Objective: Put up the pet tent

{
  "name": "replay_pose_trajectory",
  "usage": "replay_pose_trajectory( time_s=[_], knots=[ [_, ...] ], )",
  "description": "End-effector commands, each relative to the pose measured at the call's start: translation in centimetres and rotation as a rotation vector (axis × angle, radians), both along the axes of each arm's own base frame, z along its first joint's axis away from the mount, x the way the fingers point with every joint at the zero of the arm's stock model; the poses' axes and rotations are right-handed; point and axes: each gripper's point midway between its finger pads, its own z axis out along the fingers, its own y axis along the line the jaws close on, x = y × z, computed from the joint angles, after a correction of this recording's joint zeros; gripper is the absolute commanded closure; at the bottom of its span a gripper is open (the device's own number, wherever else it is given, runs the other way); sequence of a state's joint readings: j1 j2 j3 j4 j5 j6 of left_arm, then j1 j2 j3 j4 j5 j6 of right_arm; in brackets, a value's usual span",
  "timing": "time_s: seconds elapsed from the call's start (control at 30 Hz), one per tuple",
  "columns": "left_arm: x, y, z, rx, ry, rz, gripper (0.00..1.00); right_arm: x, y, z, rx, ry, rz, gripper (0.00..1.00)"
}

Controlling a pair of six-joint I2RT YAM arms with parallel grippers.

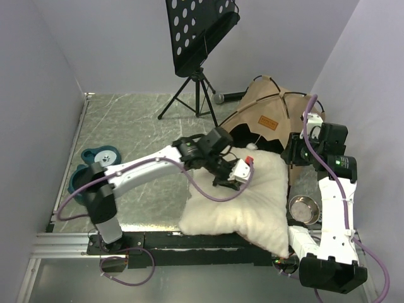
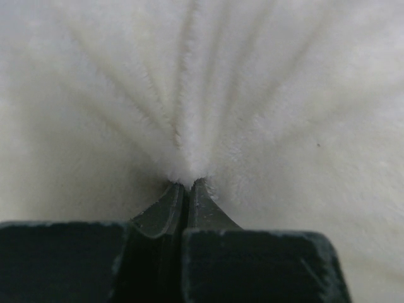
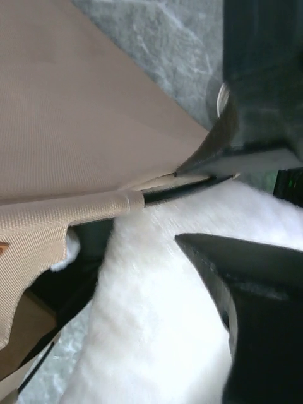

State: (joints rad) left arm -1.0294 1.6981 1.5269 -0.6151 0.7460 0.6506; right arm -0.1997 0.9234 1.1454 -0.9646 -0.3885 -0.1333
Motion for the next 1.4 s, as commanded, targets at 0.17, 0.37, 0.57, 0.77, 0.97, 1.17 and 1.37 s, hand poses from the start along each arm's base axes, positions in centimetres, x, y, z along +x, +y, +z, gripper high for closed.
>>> replay_pose_trajectory(
  time_s=[0.17,0.37,0.57,0.77,0.97,1.17,1.37],
  knots=[
    [5.3,-3.9,-1.9,-0.029,-0.185,-0.123,0.99,-0.1,0.9,-0.3,0.037,-0.004,0.042,1.00],
    [8.8,-1.8,-1.7,-0.035,-0.192,0.135,0.55,-0.1,0.5,-0.5,0.017,-0.011,0.032,1.00],
    [7.2,3.7,3.8,-0.102,0.055,0.453,0.00,0.0,0.5,-0.6,0.013,-0.011,0.039,1.00],
    [10.9,11.7,2.3,-0.124,0.595,1.107,0.00,0.2,0.7,-0.4,0.023,-0.018,0.048,1.00],
    [10.9,12.8,-4.6,-0.075,0.748,1.234,0.00,0.2,0.7,-0.5,0.018,-0.019,0.054,1.00],
    [13.9,9.7,-6.1,-0.176,0.735,1.178,0.05,0.1,0.7,-1.0,0.013,-0.003,0.063,1.00],
    [11.7,4.5,-0.3,-0.267,0.567,0.964,0.61,0.2,1.1,-1.1,0.030,0.016,0.088,1.00]
  ],
)
